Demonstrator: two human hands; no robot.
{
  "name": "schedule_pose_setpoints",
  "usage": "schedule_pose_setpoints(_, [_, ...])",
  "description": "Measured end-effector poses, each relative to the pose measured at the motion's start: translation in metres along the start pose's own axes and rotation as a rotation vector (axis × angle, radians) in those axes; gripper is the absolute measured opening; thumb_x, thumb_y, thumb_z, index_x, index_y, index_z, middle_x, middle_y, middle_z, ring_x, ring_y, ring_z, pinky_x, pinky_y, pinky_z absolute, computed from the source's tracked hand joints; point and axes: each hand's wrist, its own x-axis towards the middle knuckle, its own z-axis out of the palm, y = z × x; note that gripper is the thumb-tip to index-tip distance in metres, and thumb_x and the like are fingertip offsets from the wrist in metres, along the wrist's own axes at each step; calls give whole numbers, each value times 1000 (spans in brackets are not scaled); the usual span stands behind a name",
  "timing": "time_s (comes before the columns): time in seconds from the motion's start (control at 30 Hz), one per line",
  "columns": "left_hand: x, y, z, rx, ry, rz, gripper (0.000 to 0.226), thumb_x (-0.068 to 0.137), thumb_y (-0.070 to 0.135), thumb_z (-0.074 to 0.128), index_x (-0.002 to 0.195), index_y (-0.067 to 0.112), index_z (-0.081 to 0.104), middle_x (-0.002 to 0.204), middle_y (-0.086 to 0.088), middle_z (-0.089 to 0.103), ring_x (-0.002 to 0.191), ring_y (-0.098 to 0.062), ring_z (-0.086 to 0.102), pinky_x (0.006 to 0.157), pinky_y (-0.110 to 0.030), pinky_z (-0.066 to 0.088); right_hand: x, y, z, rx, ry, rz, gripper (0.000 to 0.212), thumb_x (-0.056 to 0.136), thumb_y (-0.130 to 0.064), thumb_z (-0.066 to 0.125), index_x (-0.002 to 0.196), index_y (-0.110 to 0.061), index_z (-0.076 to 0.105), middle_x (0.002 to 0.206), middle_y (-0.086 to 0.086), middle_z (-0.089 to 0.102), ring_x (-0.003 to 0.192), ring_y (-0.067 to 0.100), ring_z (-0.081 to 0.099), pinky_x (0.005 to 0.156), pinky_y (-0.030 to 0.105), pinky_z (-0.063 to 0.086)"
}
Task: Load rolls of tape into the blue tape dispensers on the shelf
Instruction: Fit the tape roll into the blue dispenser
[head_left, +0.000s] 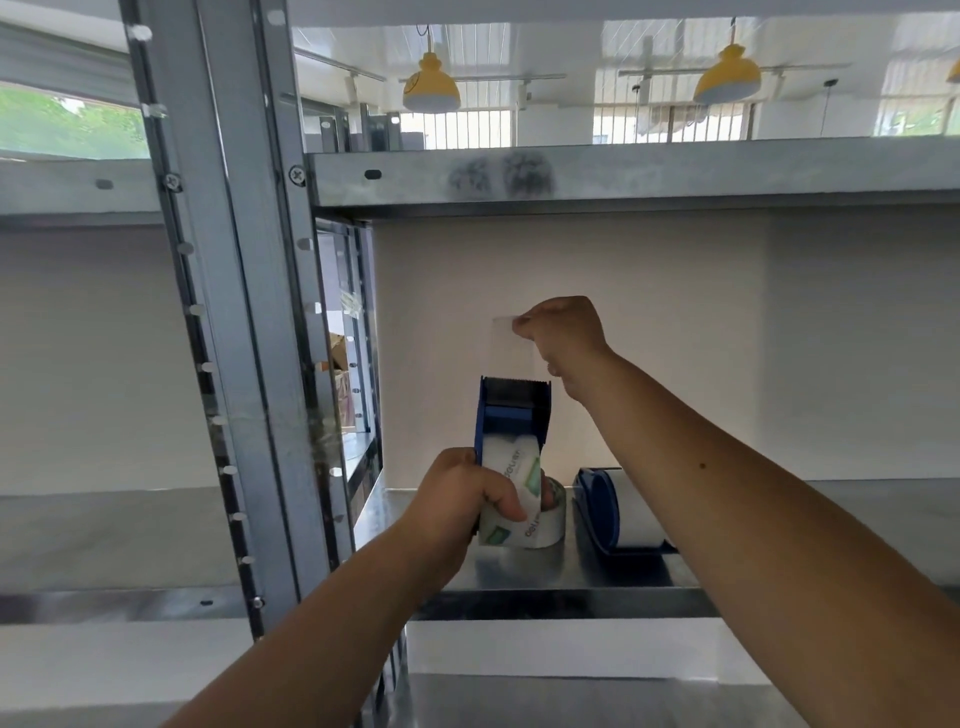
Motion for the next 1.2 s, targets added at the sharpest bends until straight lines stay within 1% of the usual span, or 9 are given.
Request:
schedule_pose_setpoints(0.07, [-3,2,-1,-13,-3,7,56,32,1,68,86,-14,67,89,-33,66,81,-42,71,77,-50,59,10,-1,0,13,27,39,17,90,-13,73,75,-15,68,69,1,59,58,14,50,51,26,37])
schedule_pose_setpoints(0.17, [-7,1,-3,-47,-15,-3,82,28,10,71,100,-28,58,99,-45,63,93,-57,69,90,-66,53,20,-2,-1,28,63,82,11,92,-17,73,84,-9,69,81,11,64,65,23,56,50,28,38])
schedule_pose_setpoints(0.33, [-6,3,-10,-93,-49,3,94,29,15,70,110,-30,56,103,-39,65,92,-44,66,91,-61,47,13,11,1,54,74,137,9,90,-11,71,84,-6,66,75,15,61,65,27,55,48,27,37])
schedule_pose_setpoints(0.47, [-4,24,-18,-154,-96,76,44,48,5,59,85,-8,79,88,-23,73,74,-33,72,81,-41,56,-2,28,1,73,-1,251,13,89,-3,64,76,-7,64,72,14,61,60,26,57,50,28,42])
schedule_pose_setpoints(0.6, [-1,57,-19,-286,-132,143,40,57,5,51,82,0,82,86,-19,74,70,-28,73,83,-39,53,-23,36,12,428,-128,265,31,95,6,45,80,-7,68,68,11,65,52,21,61,49,27,49])
schedule_pose_setpoints(0.8, [-3,87,-15,-329,-76,224,34,78,4,40,92,-2,71,77,-16,74,68,-26,70,78,-34,53,-50,39,11,826,-359,314,25,73,7,54,90,2,71,105,22,69,94,35,65,94,51,55])
schedule_pose_setpoints(0.9, [-2,87,-18,-319,-32,225,34,88,4,35,89,1,69,74,-13,74,70,-27,68,76,-34,53,-64,42,13,958,-437,348,43,80,-2,55,121,6,67,125,24,66,111,41,64,94,50,58])
schedule_pose_setpoints(1.0, [-5,80,-21,-305,-4,198,29,89,6,40,89,4,69,73,-13,73,70,-29,67,77,-37,53,-79,46,20,1002,-393,439,34,101,-18,53,118,5,70,119,22,73,103,39,71,86,49,63])
schedule_pose_setpoints(1.2, [0,53,-33,-214,183,109,21,96,23,63,99,4,72,88,-18,72,77,-35,70,82,-45,58,-107,64,50,1006,-326,652,28,106,-4,49,125,7,67,118,28,73,102,41,72,65,47,66])
